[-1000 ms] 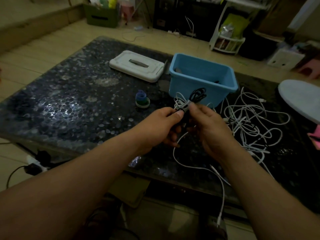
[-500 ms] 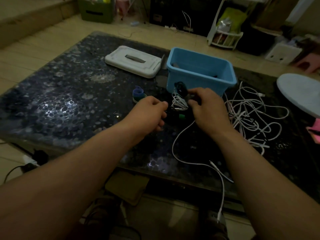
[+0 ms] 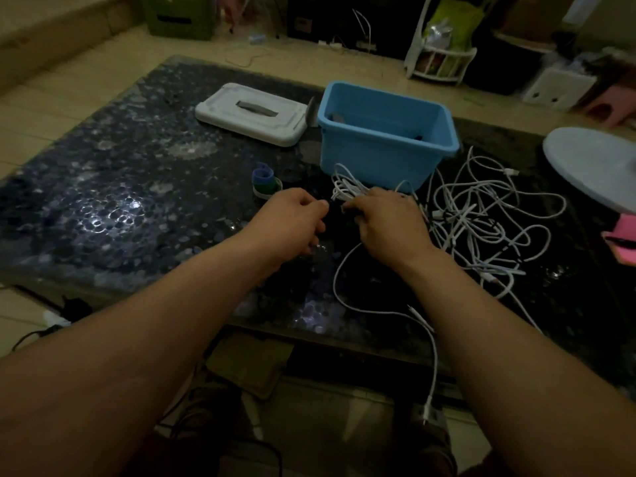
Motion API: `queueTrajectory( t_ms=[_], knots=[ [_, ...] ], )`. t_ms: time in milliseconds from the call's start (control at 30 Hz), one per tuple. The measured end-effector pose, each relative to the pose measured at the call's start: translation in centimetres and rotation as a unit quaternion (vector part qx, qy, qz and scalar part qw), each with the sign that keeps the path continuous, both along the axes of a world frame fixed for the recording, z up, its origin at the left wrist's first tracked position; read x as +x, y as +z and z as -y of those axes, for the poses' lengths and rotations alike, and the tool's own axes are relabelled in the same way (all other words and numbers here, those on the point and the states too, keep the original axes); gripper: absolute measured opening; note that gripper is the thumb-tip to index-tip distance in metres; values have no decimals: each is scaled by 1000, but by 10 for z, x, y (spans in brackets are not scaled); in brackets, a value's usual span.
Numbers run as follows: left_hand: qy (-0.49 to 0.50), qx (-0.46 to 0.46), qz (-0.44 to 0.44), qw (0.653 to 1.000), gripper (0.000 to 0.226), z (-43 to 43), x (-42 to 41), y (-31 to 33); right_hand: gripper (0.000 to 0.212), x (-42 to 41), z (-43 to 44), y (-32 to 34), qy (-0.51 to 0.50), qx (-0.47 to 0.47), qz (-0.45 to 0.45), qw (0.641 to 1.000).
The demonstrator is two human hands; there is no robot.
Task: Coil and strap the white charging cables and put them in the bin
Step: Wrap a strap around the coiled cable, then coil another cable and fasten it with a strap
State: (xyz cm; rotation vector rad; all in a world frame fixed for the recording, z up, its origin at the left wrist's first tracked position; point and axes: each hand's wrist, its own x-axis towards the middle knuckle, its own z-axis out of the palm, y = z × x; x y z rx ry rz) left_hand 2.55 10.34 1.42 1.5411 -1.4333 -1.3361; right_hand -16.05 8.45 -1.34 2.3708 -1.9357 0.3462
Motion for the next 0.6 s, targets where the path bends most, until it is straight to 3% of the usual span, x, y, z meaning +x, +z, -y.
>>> queueTrajectory(
  t_ms=[200,367,600],
  knots=[
    [-22,-2,40,999,18,-5,-8,4,33,-18,-10,23,-13,8,125,992],
    [-56,-32,82,995,17,-15,-13,11,21,-43,-43,44,-5,28,154,988],
    [-134,-85,155,975,17,-42,-29,23,11,-75,-111,43,-25,195,78,977]
  ],
)
